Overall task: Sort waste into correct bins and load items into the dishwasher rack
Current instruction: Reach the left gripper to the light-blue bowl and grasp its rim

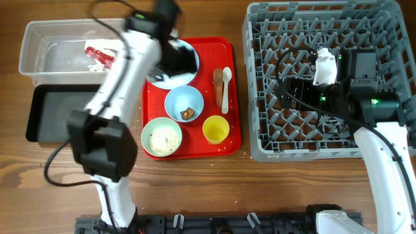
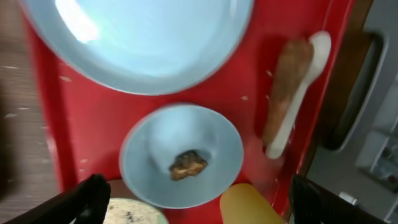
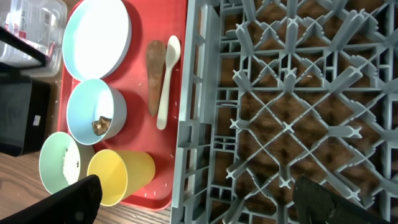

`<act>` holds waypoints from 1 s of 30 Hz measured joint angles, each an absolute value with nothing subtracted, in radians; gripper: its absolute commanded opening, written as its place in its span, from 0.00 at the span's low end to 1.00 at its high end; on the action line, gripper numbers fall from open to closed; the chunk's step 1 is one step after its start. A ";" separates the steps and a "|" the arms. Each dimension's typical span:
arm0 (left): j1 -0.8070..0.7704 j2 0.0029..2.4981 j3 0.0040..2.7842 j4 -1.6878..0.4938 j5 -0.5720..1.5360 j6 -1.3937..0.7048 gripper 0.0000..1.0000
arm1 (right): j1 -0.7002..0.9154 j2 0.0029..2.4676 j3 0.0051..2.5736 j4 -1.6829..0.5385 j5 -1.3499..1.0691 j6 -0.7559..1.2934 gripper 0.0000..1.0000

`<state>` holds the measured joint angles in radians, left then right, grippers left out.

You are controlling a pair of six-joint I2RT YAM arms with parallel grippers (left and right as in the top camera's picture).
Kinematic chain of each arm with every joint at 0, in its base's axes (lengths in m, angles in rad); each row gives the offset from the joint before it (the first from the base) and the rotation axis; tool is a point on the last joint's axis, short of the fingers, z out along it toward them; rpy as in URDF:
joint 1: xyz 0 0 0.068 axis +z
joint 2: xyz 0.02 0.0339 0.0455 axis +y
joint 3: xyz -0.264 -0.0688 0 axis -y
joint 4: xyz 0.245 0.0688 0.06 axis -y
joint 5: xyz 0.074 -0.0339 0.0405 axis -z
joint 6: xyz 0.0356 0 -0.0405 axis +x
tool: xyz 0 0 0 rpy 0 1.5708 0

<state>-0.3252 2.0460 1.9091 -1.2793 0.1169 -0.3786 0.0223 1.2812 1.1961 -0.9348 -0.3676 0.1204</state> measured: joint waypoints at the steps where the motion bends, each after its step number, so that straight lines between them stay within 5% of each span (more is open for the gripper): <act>1: -0.358 2.046 1.867 -1.238 0.109 -0.382 0.86 | 0.022 1.281 1.196 -0.935 -0.368 0.120 1.00; 7: -0.459 2.052 1.675 -1.021 0.092 -0.406 0.66 | 0.022 1.281 1.196 -0.935 -0.371 0.120 1.00; 13: -0.483 2.052 1.579 -0.908 0.057 -0.404 0.31 | 0.022 1.281 1.196 -0.935 -0.371 0.120 1.00; 24: -0.483 2.052 1.484 -0.791 0.042 -0.409 0.17 | 0.022 1.281 1.196 -0.935 -0.371 0.120 1.00; 26: -0.483 2.052 1.478 -0.788 0.042 -0.409 0.04 | 0.022 1.281 1.196 -0.935 -0.374 0.120 1.00; 30: -0.485 2.049 1.479 -0.791 0.023 -0.413 0.04 | 0.022 1.281 1.196 -0.935 -0.374 0.120 1.00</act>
